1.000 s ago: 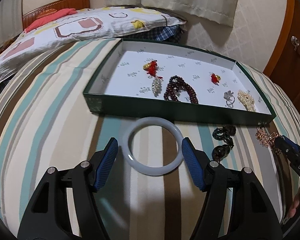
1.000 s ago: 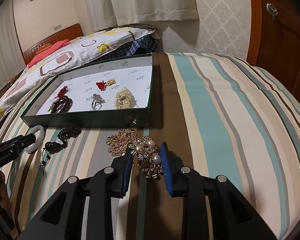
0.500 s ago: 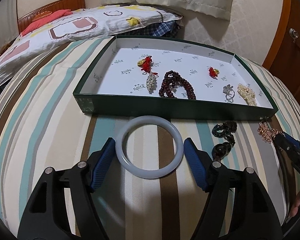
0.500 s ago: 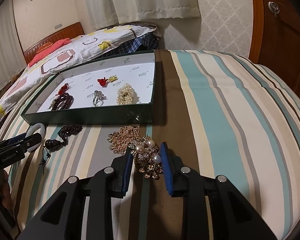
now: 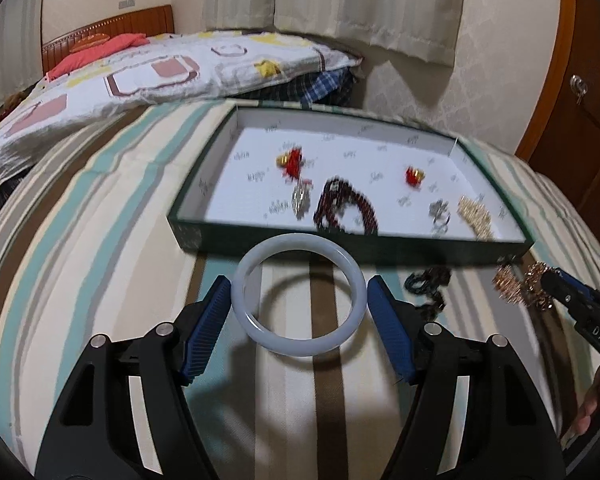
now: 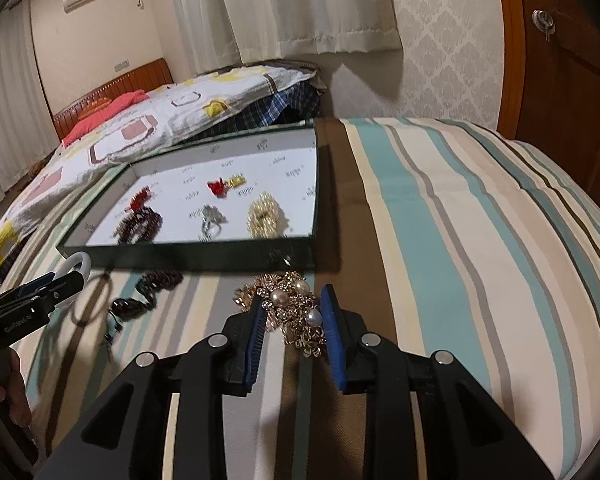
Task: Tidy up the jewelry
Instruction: 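Grasp the white jade bangle with the left tool while the right tool grasps the gold-and-pearl brooch, then carry the bangle and brooch into the box and open both tools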
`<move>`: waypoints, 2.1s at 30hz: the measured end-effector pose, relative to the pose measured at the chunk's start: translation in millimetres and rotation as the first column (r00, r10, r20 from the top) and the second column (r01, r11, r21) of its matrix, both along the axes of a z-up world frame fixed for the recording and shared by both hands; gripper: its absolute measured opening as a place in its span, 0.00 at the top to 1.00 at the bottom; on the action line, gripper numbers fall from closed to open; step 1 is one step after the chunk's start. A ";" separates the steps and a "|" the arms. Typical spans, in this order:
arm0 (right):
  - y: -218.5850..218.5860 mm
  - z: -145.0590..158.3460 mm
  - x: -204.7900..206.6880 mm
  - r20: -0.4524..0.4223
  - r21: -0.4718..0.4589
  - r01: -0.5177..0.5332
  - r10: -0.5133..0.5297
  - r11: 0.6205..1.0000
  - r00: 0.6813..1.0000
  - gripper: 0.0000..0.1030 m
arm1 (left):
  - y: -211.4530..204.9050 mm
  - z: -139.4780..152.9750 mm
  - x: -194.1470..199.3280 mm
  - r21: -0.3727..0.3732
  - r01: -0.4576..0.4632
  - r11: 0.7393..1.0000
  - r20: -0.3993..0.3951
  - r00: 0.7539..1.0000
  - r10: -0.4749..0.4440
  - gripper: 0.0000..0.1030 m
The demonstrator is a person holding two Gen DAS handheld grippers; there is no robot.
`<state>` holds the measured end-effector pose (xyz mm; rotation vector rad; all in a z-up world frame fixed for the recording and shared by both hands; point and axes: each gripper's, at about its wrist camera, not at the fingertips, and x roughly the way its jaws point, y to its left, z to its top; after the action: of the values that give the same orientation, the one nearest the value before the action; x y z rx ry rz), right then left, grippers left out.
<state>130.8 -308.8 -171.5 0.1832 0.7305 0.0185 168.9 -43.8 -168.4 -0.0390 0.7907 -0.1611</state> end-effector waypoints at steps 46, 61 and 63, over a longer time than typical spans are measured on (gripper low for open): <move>10.4 -3.6 150.3 -0.009 -0.084 -0.051 0.051 0.995 0.999 0.89 | -64.7 -5.6 143.8 0.004 0.031 0.999 -0.020 0.999 -0.031 0.33; 10.5 -2.7 149.7 -0.009 -0.090 -0.051 0.050 0.995 0.999 0.80 | -64.5 -5.1 141.9 0.032 0.039 0.999 -0.004 0.999 -0.039 0.33; 10.6 -0.5 146.9 -0.002 -0.088 -0.050 0.050 0.995 0.999 0.79 | -64.0 -1.6 140.1 0.032 0.040 0.999 0.005 0.999 -0.040 0.33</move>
<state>277.6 -298.2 -172.0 0.0809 0.7339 0.0345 309.0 -107.8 -170.0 0.0075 0.7891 -0.1865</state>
